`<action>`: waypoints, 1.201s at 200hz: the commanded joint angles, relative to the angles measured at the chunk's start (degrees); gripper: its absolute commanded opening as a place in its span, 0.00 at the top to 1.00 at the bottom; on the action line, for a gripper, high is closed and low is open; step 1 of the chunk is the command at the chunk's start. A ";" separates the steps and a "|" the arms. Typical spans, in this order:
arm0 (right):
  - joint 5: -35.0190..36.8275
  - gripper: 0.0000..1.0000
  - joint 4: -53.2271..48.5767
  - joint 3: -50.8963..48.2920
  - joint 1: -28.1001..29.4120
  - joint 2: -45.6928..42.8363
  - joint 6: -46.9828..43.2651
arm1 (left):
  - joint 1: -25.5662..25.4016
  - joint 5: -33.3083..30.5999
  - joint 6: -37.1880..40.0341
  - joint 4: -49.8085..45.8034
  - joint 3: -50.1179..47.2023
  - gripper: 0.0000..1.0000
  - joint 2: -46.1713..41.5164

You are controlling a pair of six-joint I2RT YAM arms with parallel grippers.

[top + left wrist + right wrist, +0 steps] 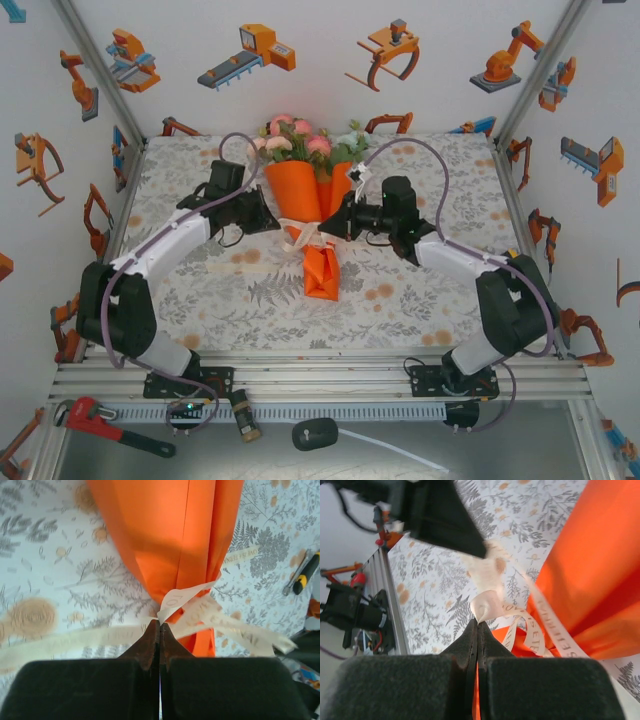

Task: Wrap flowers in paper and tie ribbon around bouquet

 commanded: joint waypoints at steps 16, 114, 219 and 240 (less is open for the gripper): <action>5.62 1.00 -4.01 4.60 0.41 4.23 3.21 | -1.41 -3.26 -12.73 -5.25 -4.51 1.00 -12.72; 8.15 1.00 -6.05 7.45 0.54 6.62 6.49 | -24.69 -16.88 -22.27 10.48 -5.39 1.00 -7.75; 7.23 1.00 -8.31 7.55 0.57 6.05 3.88 | -26.90 -20.70 -11.50 15.71 -7.20 0.50 -8.10; 7.28 1.00 -8.53 7.20 0.54 5.50 2.59 | -26.83 -22.92 -9.35 16.10 -8.07 0.49 -10.85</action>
